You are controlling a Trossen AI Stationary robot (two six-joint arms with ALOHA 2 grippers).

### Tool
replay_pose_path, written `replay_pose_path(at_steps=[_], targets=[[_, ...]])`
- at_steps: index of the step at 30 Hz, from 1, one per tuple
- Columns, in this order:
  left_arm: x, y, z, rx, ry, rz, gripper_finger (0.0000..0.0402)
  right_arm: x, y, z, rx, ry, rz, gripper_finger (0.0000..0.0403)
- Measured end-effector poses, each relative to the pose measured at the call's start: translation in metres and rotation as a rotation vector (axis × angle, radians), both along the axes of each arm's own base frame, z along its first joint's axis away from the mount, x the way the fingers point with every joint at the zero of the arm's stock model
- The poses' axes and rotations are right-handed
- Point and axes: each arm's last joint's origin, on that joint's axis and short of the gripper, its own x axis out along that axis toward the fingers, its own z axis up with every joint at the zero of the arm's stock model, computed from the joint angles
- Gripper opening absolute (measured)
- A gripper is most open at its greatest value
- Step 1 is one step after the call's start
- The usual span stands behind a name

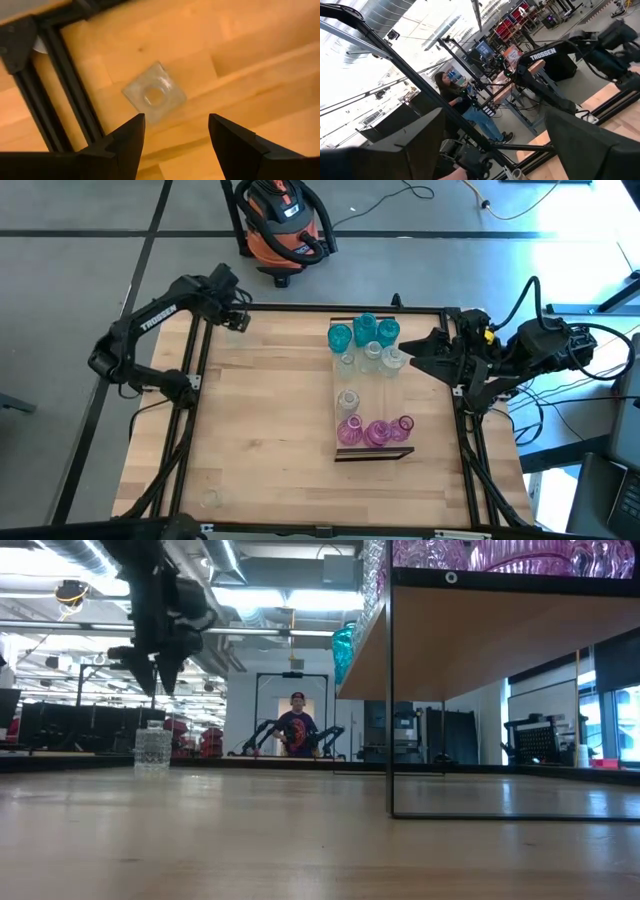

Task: Sort vases onto shelf
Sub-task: Put the transparent vase on the shelf aligned with the other transparent vase

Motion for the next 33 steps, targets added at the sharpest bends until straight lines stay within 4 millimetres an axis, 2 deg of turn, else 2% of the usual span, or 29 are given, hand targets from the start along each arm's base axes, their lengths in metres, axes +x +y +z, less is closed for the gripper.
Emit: replay_pose_path(at_steps=[16, 23, 26, 33], targets=[[0.015, 0.026, -0.051, -0.094, 0.140, -0.038, 0.0212, 0.000, 0.000, 0.000, 0.009, 0.001, -0.016, 0.0324], [0.017, 0.030, -0.058, -0.112, 0.160, -0.036, 0.0208, 0.000, 0.000, 0.000, 0.015, 0.002, -0.014, 0.0324], [0.017, 0.029, -0.058, -0.103, 0.179, -0.037, 0.0192, 0.000, 0.000, 0.000, 0.015, 0.002, -0.014, 0.0324], [0.018, 0.027, -0.058, -0.117, 0.181, -0.047, 0.0119, 0.000, 0.000, -0.001, 0.004, 0.006, -0.013, 0.0324]])
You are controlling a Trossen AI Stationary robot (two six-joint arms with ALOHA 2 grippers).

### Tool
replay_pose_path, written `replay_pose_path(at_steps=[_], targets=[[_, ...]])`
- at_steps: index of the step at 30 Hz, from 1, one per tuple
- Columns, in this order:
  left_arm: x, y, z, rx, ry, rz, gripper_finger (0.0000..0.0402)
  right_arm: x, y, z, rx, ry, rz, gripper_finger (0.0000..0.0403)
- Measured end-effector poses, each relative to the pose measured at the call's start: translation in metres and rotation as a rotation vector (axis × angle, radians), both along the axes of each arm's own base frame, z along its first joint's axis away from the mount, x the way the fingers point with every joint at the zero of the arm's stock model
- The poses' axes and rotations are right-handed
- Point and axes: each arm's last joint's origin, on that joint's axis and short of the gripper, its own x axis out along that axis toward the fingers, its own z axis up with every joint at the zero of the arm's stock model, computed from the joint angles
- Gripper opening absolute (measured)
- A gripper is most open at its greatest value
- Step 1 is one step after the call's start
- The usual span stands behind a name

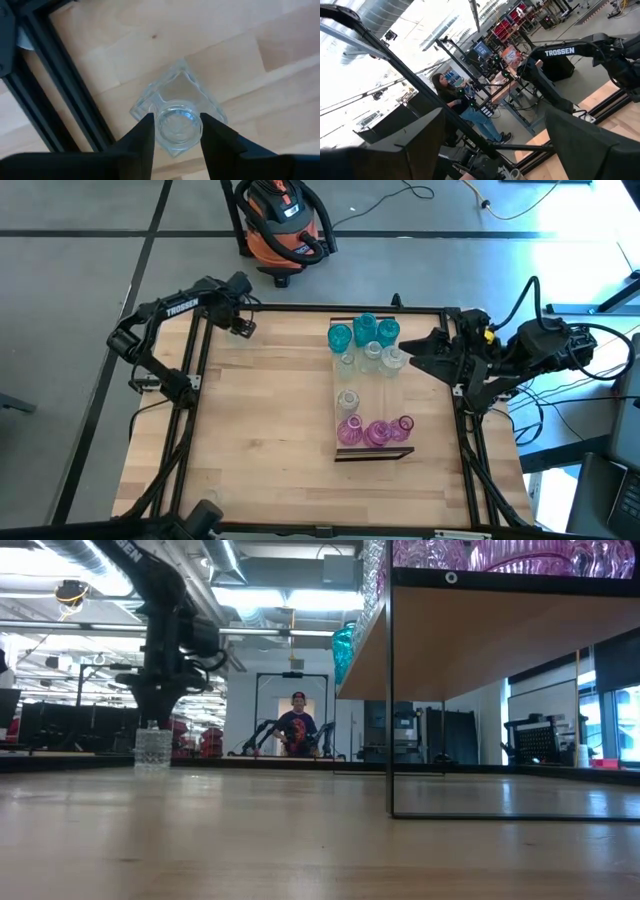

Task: Sort vases onto shelf
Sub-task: Put the transparent vase on the shelf aligned with the other transparent vase

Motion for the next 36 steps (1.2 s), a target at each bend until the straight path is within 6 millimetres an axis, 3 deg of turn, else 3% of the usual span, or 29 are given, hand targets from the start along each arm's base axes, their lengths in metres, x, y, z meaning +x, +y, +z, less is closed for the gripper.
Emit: replay_pose_path(at_steps=[6, 11, 18, 22, 27, 32, 36], targets=[[0.011, -0.011, 0.001, -0.036, -0.011, -0.057, 0.0119, 0.002, 0.002, -0.005, -0.022, 0.042, 0.016, 0.0324], [0.025, -0.038, 0.016, -0.055, -0.087, -0.124, 0.0119, 0.009, 0.005, -0.011, -0.044, 0.084, 0.035, 0.0324], [0.038, -0.099, 0.067, 0.028, -0.310, -0.212, 0.0119, 0.034, 0.014, -0.021, -0.158, 0.123, 0.026, 0.0324], [0.044, -0.140, 0.105, 0.068, -0.461, -0.247, 0.0119, 0.058, 0.012, -0.033, -0.335, 0.171, -0.009, 0.0324], [0.057, -0.190, 0.150, 0.133, -0.575, -0.322, 0.0119, 0.087, 0.000, -0.049, -0.404, 0.241, -0.027, 0.0324], [0.079, -0.223, 0.191, 0.175, -0.685, -0.383, 0.0119, 0.109, -0.010, -0.069, -0.433, 0.338, 0.047, 0.0324], [0.099, -0.242, 0.214, 0.162, -0.668, -0.455, 0.0119, 0.117, -0.009, -0.077, -0.540, 0.408, 0.091, 0.0342]])
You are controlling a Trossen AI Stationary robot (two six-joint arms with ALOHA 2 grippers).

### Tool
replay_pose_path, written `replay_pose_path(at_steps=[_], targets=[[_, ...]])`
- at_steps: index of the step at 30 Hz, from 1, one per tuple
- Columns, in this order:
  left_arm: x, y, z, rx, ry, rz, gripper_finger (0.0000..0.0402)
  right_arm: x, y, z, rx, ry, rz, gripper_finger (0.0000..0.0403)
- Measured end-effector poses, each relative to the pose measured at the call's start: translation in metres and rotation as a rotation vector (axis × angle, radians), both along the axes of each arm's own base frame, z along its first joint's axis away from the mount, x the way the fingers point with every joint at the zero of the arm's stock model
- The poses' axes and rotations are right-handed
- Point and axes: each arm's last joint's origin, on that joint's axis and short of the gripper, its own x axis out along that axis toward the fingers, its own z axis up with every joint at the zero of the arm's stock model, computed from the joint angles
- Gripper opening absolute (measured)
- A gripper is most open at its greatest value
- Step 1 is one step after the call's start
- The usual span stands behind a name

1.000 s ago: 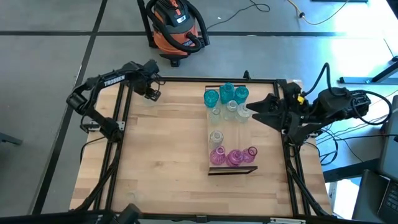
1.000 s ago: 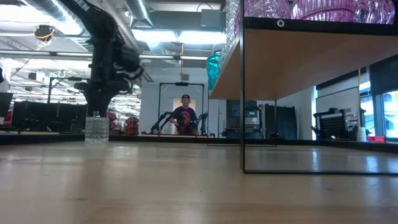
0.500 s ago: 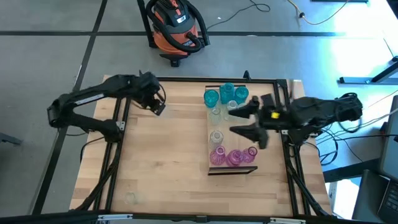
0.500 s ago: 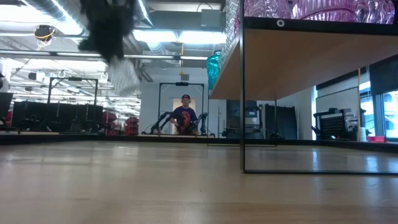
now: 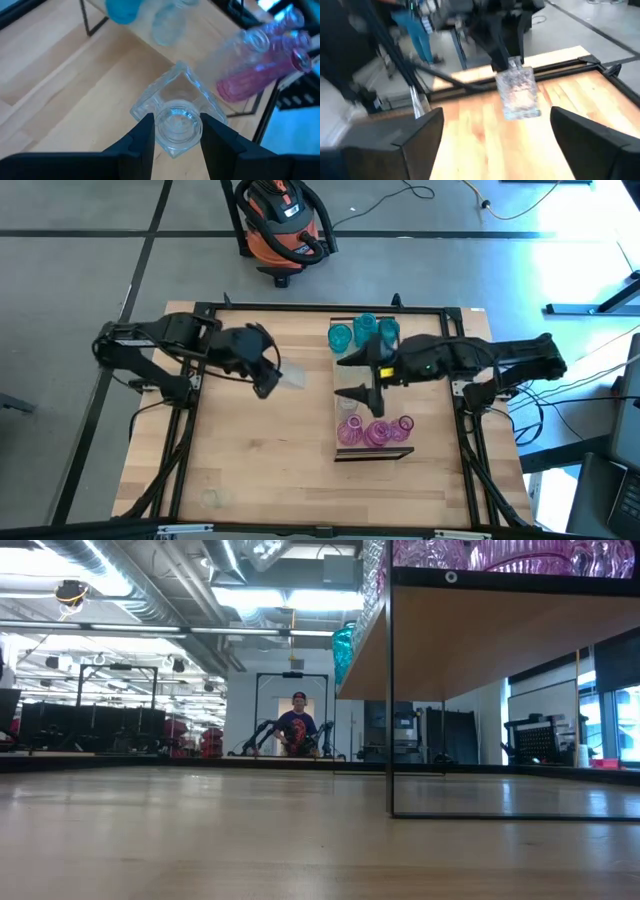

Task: Sort vases onto shelf
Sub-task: Put the transparent vase on the shelf aligned with the other transparent vase

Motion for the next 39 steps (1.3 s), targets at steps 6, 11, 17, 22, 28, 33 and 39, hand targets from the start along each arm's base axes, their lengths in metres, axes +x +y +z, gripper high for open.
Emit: replay_pose_path(at_steps=[6, 11, 17, 22, 28, 33, 39], targets=[[0.031, -0.016, 0.018, 0.049, 0.055, -0.078, 0.0119, 0.010, 0.002, 0.005, -0.093, 0.088, 0.018, 0.0395], [0.055, -0.022, 0.031, 0.062, 0.002, -0.140, 0.0119, 0.023, 0.004, 0.002, -0.157, 0.128, 0.023, 0.0388], [0.072, -0.028, 0.039, 0.070, -0.039, -0.199, 0.0119, 0.032, 0.006, -0.006, -0.176, 0.165, 0.051, 0.0384], [0.076, -0.030, 0.039, 0.071, -0.047, -0.193, 0.0119, 0.039, 0.009, -0.013, -0.164, 0.187, 0.073, 0.0383], [0.078, -0.030, 0.041, 0.055, -0.080, -0.161, 0.0119, 0.044, 0.007, -0.019, -0.201, 0.210, 0.009, 0.0383], [0.078, -0.030, 0.041, 0.045, -0.083, -0.145, 0.0119, 0.046, 0.006, -0.020, -0.230, 0.208, -0.051, 0.0379], [0.080, -0.029, 0.043, 0.044, -0.103, -0.139, 0.0119, 0.046, 0.007, -0.020, -0.223, 0.206, -0.043, 0.0301]])
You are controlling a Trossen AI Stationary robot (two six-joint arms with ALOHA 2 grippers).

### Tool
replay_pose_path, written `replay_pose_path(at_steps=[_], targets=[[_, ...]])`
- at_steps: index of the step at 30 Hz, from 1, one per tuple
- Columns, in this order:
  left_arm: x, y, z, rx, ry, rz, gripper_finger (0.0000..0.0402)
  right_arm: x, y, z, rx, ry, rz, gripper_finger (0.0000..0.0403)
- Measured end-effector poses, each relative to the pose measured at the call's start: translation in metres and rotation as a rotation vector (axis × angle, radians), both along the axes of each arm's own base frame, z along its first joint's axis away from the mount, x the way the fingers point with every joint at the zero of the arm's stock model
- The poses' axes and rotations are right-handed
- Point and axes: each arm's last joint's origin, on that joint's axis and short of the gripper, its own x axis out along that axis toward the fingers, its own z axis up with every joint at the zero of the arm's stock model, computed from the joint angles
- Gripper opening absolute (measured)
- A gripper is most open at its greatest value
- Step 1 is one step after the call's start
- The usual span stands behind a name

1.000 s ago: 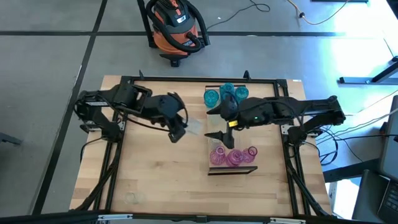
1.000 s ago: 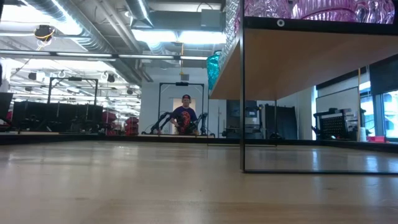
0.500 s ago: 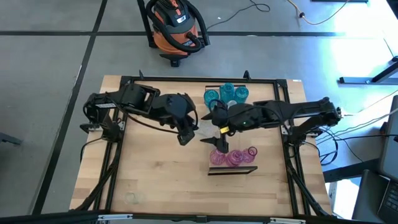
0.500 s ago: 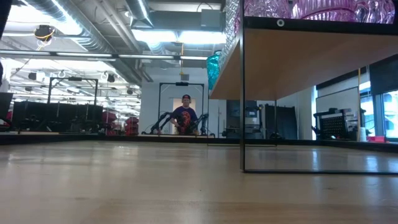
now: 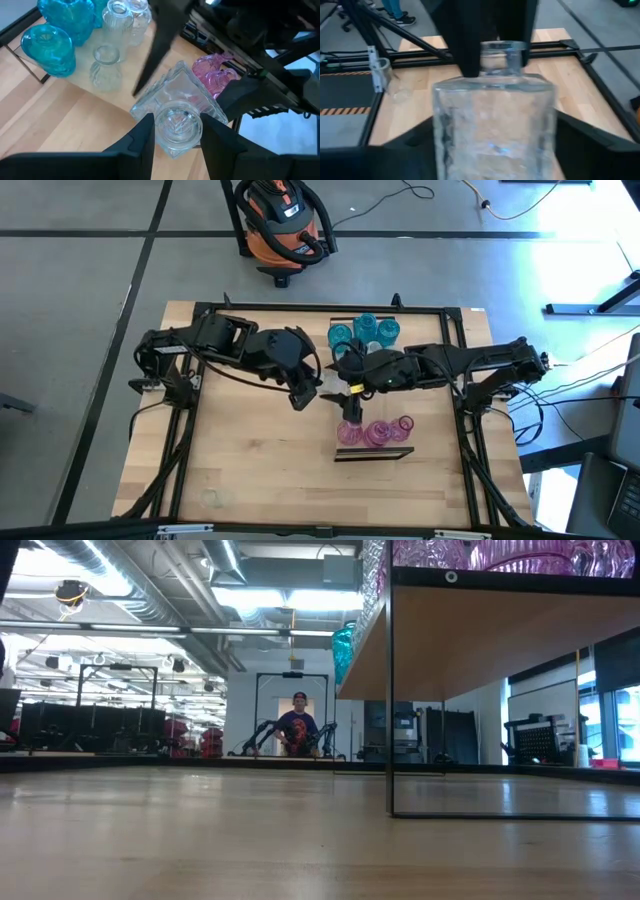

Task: Sort vases onto shelf
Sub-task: Put the transparent vase on the shelf aligned with the other transparent vase

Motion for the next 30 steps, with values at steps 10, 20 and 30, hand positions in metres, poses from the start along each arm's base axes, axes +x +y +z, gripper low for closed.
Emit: replay_pose_path(at_steps=[10, 20, 30], targets=[[-0.002, 0.000, 0.004, -0.015, -0.026, 0.004, 0.0119, 0.000, 0.001, 0.004, 0.057, -0.022, 0.017, 0.0205], [-0.043, 0.003, 0.050, -0.021, -0.285, -0.038, 0.0174, -0.013, -0.002, 0.041, 0.075, -0.145, 0.031, 0.0205], [-0.099, -0.010, 0.091, 0.178, -0.516, -0.049, 0.0170, -0.103, -0.011, 0.059, 0.104, -0.376, -0.110, 0.0205]])
